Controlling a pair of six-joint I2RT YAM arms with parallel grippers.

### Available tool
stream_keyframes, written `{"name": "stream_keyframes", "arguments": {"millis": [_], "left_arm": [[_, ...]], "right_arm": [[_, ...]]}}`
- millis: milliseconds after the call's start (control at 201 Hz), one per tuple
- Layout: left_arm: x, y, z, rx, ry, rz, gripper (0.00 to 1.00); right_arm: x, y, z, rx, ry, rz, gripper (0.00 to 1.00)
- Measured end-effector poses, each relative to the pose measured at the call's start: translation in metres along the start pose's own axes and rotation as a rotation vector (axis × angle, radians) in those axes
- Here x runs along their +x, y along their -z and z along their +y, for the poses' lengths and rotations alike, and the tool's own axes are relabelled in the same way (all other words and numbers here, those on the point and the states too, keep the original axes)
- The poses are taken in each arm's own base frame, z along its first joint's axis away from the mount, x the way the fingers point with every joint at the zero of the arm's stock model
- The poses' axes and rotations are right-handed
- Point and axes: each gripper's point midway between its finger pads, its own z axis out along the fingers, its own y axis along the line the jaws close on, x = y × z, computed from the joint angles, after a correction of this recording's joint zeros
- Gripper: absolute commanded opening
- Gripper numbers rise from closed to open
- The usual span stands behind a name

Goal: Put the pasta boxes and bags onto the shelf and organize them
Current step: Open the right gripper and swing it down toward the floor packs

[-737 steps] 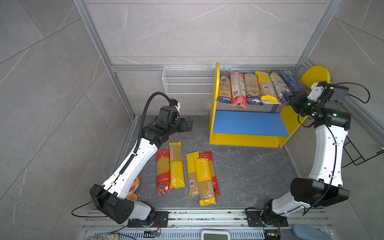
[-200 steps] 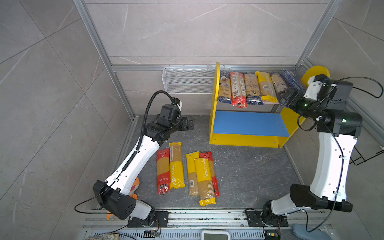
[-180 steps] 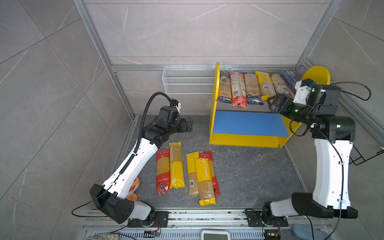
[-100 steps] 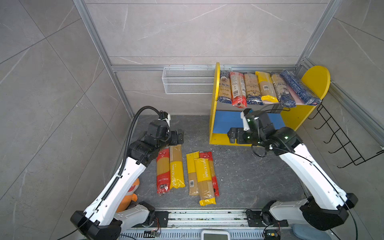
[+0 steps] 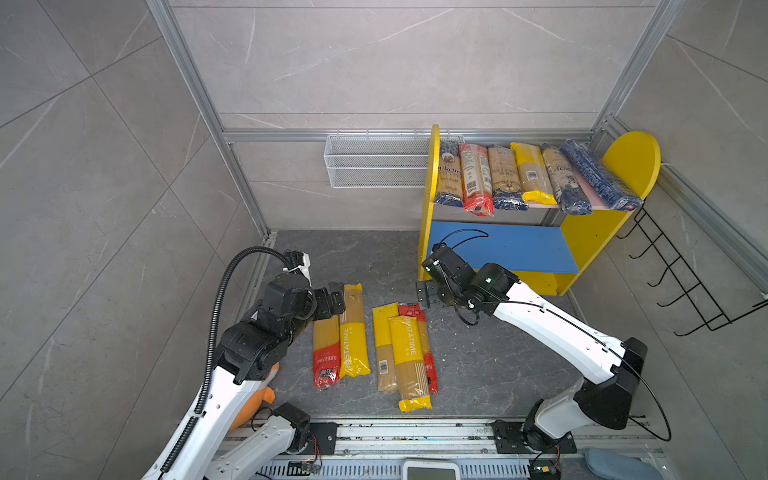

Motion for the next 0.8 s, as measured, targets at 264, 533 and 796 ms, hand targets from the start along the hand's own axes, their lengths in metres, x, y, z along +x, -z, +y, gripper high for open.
{"name": "stream_keyframes", "arguments": {"millis": [264,533,796], "left_arm": [[0.012,-0.004,0.010,-0.034,0.008,0.016,1.00],[0.031,-0.008,0.019,-0.056,0.018,0.053,1.00],[0.044,-0.013,0.022,-0.059,0.032,0.080,1.00]], "right_arm": [[0.037,-0.027,0.015,0.004,0.020,0.090,0.99],[0.132,-0.049,0.029,0.021,0.091,0.267,0.99],[0.177,-0.032,0.061,-0.044,0.144,0.297,0.99]]}}
